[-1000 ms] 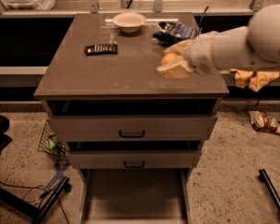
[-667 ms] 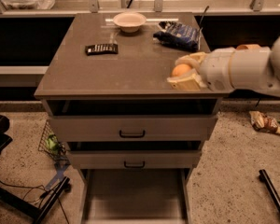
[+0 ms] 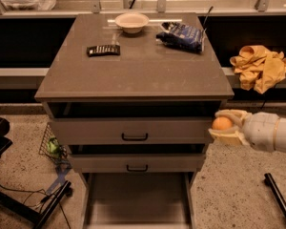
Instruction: Place orange into bottom drawer
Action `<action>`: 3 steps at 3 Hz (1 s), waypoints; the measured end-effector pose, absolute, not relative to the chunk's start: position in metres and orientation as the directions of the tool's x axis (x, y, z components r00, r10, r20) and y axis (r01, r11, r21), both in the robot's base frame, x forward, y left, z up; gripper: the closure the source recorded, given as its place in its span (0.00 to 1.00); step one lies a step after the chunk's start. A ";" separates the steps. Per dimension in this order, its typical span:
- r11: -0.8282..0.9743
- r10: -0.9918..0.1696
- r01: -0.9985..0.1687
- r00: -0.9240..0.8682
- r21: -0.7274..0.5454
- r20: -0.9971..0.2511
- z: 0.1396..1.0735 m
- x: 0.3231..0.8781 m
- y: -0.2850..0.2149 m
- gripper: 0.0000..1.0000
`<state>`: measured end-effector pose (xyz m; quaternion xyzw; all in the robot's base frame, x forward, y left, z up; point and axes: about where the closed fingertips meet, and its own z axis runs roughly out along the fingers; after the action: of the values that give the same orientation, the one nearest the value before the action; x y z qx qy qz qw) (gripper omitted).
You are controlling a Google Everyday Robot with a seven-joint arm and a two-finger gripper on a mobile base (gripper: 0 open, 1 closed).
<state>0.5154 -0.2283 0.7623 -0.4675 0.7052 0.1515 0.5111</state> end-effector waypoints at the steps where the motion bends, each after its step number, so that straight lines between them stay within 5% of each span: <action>1: 0.463 -0.558 -0.847 -0.050 -0.260 -0.828 0.693 0.501 -0.252 1.00; 3: 0.435 -0.549 -0.863 -0.027 -0.258 -0.835 0.680 0.497 -0.240 1.00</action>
Offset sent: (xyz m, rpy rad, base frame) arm -0.0113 -0.0190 -0.0542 -0.0452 0.0324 0.0363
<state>0.4970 -0.2399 0.6797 -0.5057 0.6979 0.1632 0.4801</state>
